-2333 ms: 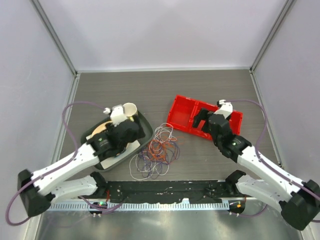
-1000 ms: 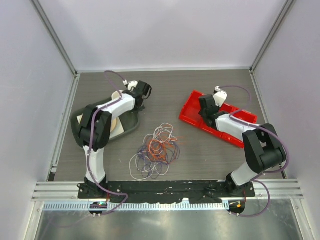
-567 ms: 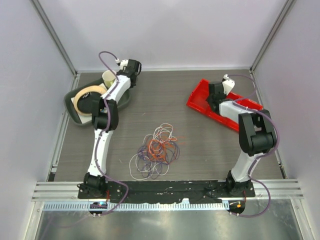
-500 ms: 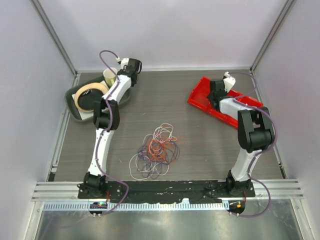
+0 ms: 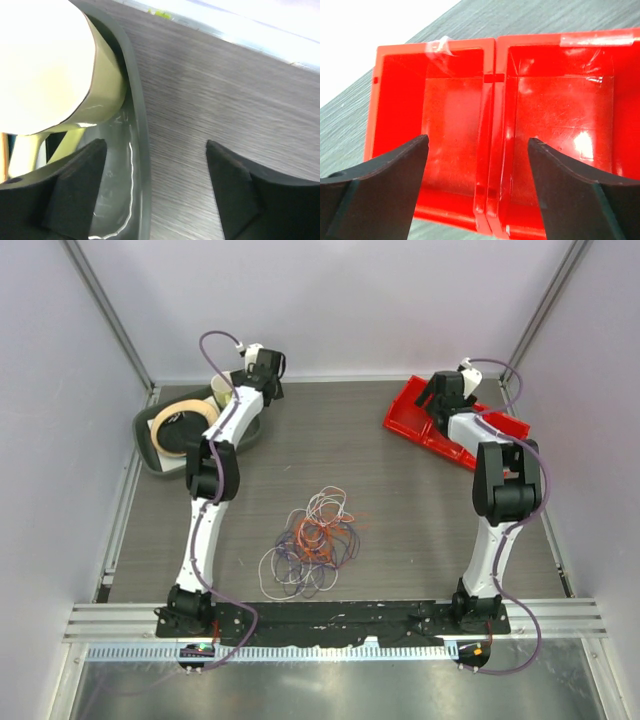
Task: Untangle the cables
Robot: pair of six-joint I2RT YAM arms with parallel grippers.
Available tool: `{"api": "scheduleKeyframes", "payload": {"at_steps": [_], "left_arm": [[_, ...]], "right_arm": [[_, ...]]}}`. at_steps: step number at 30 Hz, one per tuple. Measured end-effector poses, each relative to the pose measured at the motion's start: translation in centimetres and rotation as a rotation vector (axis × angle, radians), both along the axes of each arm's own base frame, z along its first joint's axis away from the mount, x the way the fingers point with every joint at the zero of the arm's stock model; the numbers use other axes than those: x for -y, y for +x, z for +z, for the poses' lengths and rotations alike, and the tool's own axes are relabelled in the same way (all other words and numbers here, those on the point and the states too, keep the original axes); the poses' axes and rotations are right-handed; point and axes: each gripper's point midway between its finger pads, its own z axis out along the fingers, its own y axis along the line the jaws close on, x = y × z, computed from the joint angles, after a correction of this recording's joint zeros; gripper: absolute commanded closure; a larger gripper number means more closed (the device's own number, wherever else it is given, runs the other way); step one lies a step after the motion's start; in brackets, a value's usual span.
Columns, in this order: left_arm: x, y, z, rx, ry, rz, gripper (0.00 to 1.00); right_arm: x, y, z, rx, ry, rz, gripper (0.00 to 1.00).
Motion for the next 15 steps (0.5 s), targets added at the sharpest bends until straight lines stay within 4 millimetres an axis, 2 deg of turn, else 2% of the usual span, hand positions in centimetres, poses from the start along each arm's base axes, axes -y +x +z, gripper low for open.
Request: {"api": "scheduleKeyframes", "payload": {"at_steps": [1, 3, 5, 7, 9, 11, 12, 14, 15], "left_arm": [[0.3, -0.1, 0.9, 0.012, -0.005, -0.007, 0.0], [1.0, -0.3, 3.6, 0.048, -0.018, -0.024, 0.0], [1.8, -1.2, 7.0, 0.086, -0.027, -0.046, 0.0], [3.2, -2.9, 11.3, 0.135, -0.037, -0.081, 0.0], [5.1, -5.7, 15.8, 0.184, -0.053, -0.13, 0.0], [7.4, -9.4, 19.2, 0.218, -0.069, -0.187, 0.0], [8.8, -11.7, 20.4, 0.23, -0.077, -0.222, 0.0], [11.1, -17.2, 21.2, 0.222, -0.098, -0.294, 0.0], [12.2, -19.7, 20.6, 0.208, -0.109, -0.337, 0.0]], "right_arm": [[-0.2, -0.1, 0.7, 0.006, 0.004, 0.012, 0.07], [-0.7, -0.5, 2.7, 0.031, 0.014, 0.04, 0.05], [-1.6, -1.8, 5.8, 0.077, 0.033, 0.086, 0.05], [-2.8, -3.7, 9.9, 0.147, 0.048, 0.152, 0.05], [-5.1, -6.3, 13.5, 0.213, 0.065, 0.257, 0.05], [-9.2, -10.0, 16.9, 0.28, 0.08, 0.413, 0.05], [-11.3, -11.5, 17.7, 0.298, 0.087, 0.487, 0.05], [-16.6, -15.6, 18.2, 0.321, 0.11, 0.671, 0.04], [-19.8, -18.6, 17.3, 0.303, 0.134, 0.795, 0.05]]}}
